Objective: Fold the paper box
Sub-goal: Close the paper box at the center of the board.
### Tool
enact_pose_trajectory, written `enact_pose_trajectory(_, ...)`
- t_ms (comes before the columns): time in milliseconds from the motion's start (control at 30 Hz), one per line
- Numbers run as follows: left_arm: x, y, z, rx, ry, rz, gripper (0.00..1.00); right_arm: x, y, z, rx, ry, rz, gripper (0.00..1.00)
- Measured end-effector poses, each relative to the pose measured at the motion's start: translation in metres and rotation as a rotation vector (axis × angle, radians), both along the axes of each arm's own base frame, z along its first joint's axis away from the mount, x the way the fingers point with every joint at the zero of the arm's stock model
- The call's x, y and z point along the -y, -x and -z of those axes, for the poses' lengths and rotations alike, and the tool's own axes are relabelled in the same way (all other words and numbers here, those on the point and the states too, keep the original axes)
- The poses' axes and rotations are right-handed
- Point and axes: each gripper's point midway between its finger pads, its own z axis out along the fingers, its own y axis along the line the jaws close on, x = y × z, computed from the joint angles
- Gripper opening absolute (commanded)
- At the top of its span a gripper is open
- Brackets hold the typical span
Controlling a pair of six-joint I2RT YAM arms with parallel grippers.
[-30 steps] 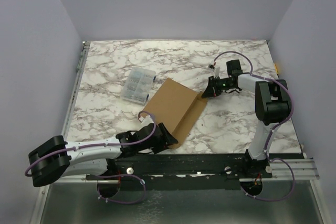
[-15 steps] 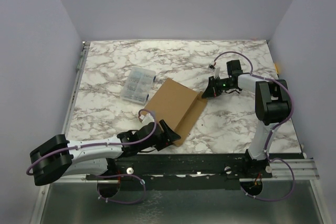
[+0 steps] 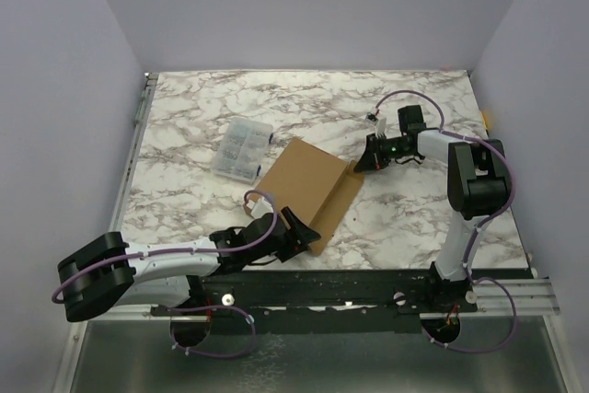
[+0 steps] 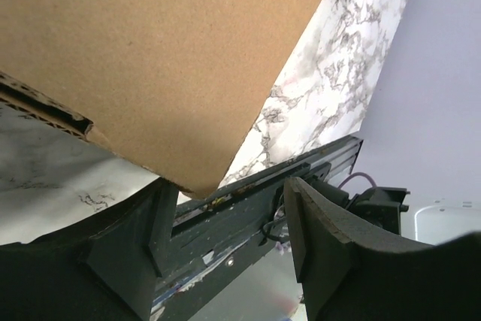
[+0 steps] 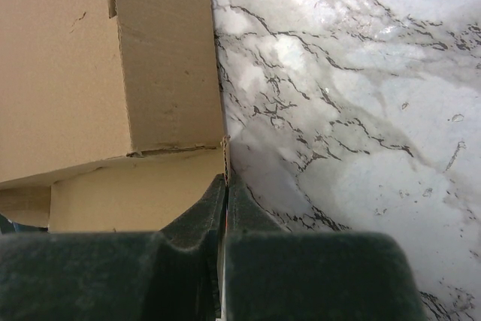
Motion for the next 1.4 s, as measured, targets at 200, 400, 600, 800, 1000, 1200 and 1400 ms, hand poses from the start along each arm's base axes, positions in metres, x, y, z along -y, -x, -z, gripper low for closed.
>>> enact_pose_trajectory(200,-0.002,-0.008,-0.007,-0.005,0.040,-0.069,0.63,-0.001,0.001,0.000,0.000,-0.001,-0.003,0.04)
enact_pose_trajectory(400,-0.013,-0.011,-0.009,-0.014,0.079,-0.136,0.60,-0.001,0.002,0.001,-0.005,-0.003,-0.004,0.06)
enact_pose_trajectory(600,-0.019,-0.012,-0.012,-0.014,0.108,-0.167,0.60,-0.002,0.003,0.001,-0.007,-0.004,-0.007,0.07)
enact_pose_trajectory(800,-0.023,-0.013,-0.010,-0.019,0.114,-0.193,0.60,-0.002,0.004,0.001,-0.008,-0.004,-0.008,0.17)
enact_pose_trajectory(1000,-0.032,-0.012,0.003,-0.031,0.089,-0.216,0.59,-0.001,0.005,0.001,-0.001,0.000,-0.016,0.39)
enact_pose_trajectory(1200,-0.039,-0.011,0.010,-0.037,0.080,-0.235,0.58,0.001,0.004,-0.018,0.061,0.016,-0.020,0.53)
enact_pose_trajectory(1400,-0.041,-0.014,0.005,-0.025,0.103,-0.253,0.58,0.005,0.005,-0.054,0.199,0.037,-0.040,0.53)
